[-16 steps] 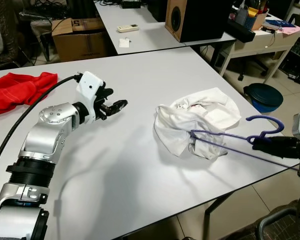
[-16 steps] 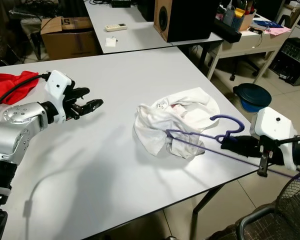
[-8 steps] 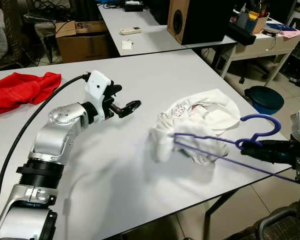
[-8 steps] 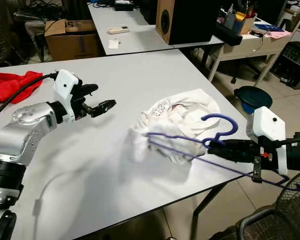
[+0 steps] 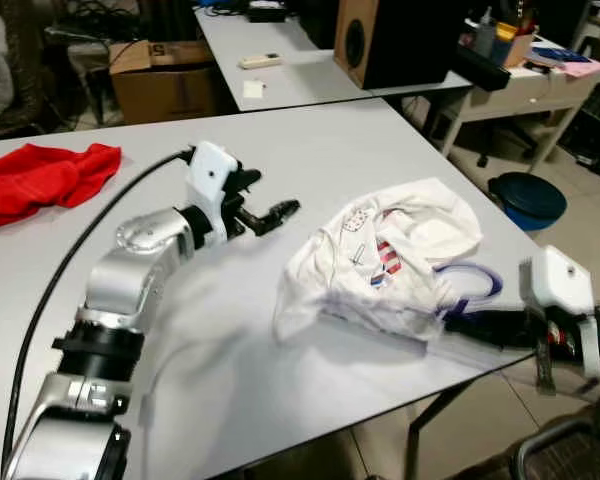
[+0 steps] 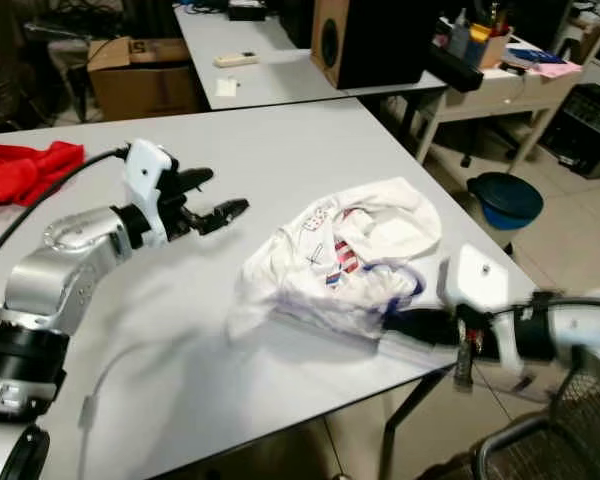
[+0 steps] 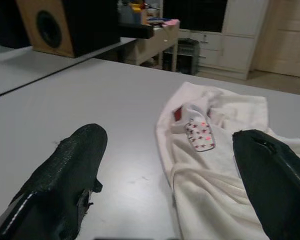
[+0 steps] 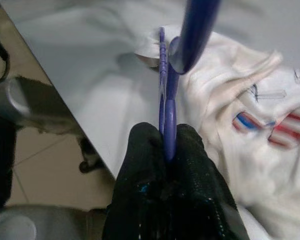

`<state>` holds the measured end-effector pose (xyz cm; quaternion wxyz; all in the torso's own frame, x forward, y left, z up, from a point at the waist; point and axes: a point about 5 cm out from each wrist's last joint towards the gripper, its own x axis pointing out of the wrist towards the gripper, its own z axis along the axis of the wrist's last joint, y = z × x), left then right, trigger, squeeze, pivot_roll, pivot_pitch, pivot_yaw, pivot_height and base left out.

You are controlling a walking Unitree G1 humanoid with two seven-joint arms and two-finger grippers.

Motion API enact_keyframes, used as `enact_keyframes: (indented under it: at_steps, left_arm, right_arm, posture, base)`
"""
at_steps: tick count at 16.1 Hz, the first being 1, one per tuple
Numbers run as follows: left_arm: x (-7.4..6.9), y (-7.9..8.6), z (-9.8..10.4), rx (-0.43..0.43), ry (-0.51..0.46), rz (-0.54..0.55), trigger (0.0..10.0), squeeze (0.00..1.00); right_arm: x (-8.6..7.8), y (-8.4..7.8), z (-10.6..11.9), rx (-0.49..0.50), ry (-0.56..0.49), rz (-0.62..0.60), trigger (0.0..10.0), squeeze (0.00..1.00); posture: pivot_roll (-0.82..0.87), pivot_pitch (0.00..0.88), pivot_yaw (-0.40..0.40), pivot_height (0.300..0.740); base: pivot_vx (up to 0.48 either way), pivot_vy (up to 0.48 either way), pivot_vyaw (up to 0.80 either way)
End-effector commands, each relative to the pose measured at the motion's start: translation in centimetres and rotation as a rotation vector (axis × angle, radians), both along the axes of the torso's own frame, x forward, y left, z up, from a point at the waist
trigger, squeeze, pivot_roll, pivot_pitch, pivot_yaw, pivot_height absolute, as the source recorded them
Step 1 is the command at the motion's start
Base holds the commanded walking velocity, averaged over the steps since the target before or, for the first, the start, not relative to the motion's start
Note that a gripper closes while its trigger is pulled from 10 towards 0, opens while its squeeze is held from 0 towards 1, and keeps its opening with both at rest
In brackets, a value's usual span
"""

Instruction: Hang hanger

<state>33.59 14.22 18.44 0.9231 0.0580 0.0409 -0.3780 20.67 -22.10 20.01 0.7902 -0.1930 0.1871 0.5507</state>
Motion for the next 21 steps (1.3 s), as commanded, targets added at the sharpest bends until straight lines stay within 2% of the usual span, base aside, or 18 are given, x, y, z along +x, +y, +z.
enact_keyframes:
  at_steps: [1,2,3,4,7,9,10,11,13,15,18,21]
  left_arm:
    - [-0.4,-0.8,0.1,-0.006,0.002,-0.053,10.0,0.16]
    - [-0.5,-0.9,0.1,-0.007,0.004,-0.063,10.0,0.16]
    - [-0.9,-1.5,0.1,-0.012,0.008,-0.115,10.0,0.00]
    - [-1.4,-2.4,-0.1,-0.017,0.022,-0.184,10.0,0.00]
    - [-2.2,-3.7,-1.1,-0.004,0.062,-0.261,10.0,0.00]
    - [-2.4,-4.8,-3.1,0.059,0.104,-0.285,10.0,0.00]
    - [-2.4,-5.1,-4.6,0.138,0.117,-0.291,10.0,0.00]
    - [-2.1,-5.1,-5.7,0.198,0.126,-0.268,10.0,0.00]
    - [-1.6,-5.1,-7.1,0.222,0.167,-0.222,10.0,0.00]
    - [-1.6,-4.6,-9.1,0.320,0.200,-0.209,10.0,0.00]
    - [-1.7,-3.7,-10.5,0.353,0.226,-0.181,10.0,0.00]
    - [-1.2,-2.8,-10.6,0.319,0.232,-0.129,10.0,0.00]
  right_arm:
    - [0.8,-0.5,0.4,-0.026,-0.057,-0.070,10.0,0.00]
    - [1.1,-0.7,0.4,-0.026,-0.058,-0.098,10.0,0.00]
    - [0.3,-0.2,0.7,0.021,-0.029,-0.024,10.0,0.00]
    - [0.6,-0.5,0.8,0.001,-0.055,-0.043,10.0,0.00]
    - [0.7,-0.7,1.6,0.042,-0.075,-0.059,10.0,0.00]
    - [0.9,-0.7,1.8,0.047,-0.092,-0.060,10.0,0.00]
    - [1.0,-0.7,2.0,0.054,-0.098,-0.055,10.0,0.00]
    - [0.9,-0.5,2.3,0.073,-0.100,-0.038,10.0,0.00]
    - [0.6,-0.3,2.7,0.086,-0.099,-0.016,10.0,0.00]
    - [0.4,-0.6,2.9,0.082,-0.101,-0.016,10.0,0.00]
    - [0.4,-1.3,3.9,0.084,-0.126,-0.033,10.0,0.00]
    - [0.5,-2.0,5.0,0.098,-0.150,-0.054,10.0,0.00]
  posture:
    - [0.00,0.000,-0.037,0.740]
    - [0.00,0.000,-0.037,0.740]
    - [0.00,0.000,-0.034,0.740]
    - [-0.01,0.000,-0.029,0.740]
    - [-0.01,0.000,-0.025,0.740]
    - [-0.01,0.000,-0.023,0.740]
    - [-0.01,0.000,-0.022,0.740]
    - [-0.01,0.000,-0.020,0.740]
    - [-0.02,0.000,-0.019,0.740]
    - [-0.02,0.000,-0.015,0.740]
    - [-0.02,0.000,-0.017,0.740]
    - [-0.02,0.000,-0.024,0.740]
  base:
    - [0.000,0.000,0.00]
    - [0.000,0.000,0.00]
    - [0.000,0.000,0.00]
    - [0.000,0.000,0.00]
    - [0.000,0.000,0.00]
    - [0.000,0.000,0.00]
    - [0.000,0.000,0.00]
    - [0.000,0.000,0.00]
    - [0.000,0.000,0.00]
    - [0.000,0.000,0.00]
    - [0.000,0.000,0.00]
    - [0.000,0.000,0.00]
